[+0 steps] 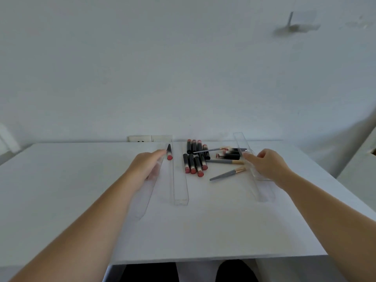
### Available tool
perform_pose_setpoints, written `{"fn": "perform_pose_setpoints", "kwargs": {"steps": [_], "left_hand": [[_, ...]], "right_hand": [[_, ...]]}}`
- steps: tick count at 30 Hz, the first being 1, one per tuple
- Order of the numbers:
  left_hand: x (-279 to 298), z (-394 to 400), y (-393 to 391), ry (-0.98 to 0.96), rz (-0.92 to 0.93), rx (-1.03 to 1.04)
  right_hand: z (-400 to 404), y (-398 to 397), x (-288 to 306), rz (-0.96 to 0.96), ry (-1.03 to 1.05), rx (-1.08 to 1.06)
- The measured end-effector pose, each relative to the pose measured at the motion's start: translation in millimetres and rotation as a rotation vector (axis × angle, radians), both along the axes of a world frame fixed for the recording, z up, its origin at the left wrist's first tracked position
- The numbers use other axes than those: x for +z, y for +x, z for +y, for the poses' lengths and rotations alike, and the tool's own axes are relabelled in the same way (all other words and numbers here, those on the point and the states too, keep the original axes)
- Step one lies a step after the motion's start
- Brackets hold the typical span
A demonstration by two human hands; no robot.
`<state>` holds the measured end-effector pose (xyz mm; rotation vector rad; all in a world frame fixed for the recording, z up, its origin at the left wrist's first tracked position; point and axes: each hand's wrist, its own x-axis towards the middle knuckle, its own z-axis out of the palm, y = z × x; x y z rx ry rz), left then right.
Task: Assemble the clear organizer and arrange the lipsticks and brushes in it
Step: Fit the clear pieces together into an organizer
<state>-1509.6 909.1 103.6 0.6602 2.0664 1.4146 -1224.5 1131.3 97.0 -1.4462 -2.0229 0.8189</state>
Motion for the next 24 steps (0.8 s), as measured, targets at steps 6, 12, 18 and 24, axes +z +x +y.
{"fn": "perform_pose_setpoints", "kwargs": {"steps": [6,12,18,24], "left_hand": [[-11.5,-2.3,4.1,0.05,0.162,0.026],[-8.2,8.8,6.4,-0.095,0.375,0.102],[-10.7,17.4,16.3,-0.333,0.655,0.113],[-4.2,17.2,16.9,-0.373,0.647,0.124]], "right_hand": [[-2.4,-0.7,-6.8,-0.002,0.016,0.016],[-2.5,-3.1,-5.2,0.004,0.009,0.02],[1.0,-3.2,1.8,-0.002,-0.001,0.03],[3.1,-1.2,8.3,-0.012,-0.004,0.035]]}}
